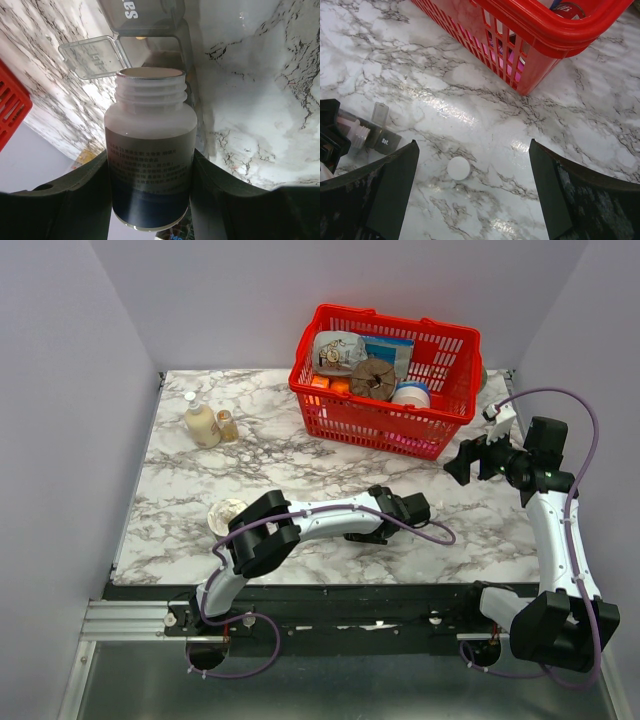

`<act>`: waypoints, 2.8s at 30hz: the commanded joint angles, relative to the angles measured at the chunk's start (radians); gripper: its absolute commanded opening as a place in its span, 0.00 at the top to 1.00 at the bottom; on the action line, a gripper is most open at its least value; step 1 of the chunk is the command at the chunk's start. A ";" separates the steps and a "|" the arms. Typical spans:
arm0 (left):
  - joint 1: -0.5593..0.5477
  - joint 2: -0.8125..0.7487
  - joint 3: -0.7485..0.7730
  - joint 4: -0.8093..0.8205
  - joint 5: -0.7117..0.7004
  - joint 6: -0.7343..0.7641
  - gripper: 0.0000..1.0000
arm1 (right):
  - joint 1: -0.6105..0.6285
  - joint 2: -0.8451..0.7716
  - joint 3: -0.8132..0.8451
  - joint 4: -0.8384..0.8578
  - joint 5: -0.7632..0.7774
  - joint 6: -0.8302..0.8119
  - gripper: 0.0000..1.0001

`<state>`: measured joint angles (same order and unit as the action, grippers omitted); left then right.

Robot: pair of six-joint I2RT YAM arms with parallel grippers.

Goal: Sort the pills into containers

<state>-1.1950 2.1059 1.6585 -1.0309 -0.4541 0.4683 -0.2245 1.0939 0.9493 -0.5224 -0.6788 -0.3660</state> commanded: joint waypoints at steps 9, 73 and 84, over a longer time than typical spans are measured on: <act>-0.003 0.012 0.018 -0.012 -0.072 0.043 1.00 | -0.013 -0.005 0.031 -0.024 -0.028 0.012 0.00; 0.054 -0.254 -0.313 0.350 0.072 -0.057 1.00 | -0.019 0.015 0.026 -0.025 -0.034 0.007 0.00; 0.069 -0.424 -0.531 0.561 0.138 -0.106 1.00 | -0.021 0.020 0.019 -0.024 -0.060 -0.013 0.00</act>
<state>-1.1370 1.7550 1.1854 -0.5964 -0.3557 0.3985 -0.2363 1.1061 0.9493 -0.5247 -0.6991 -0.3672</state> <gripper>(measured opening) 0.600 0.995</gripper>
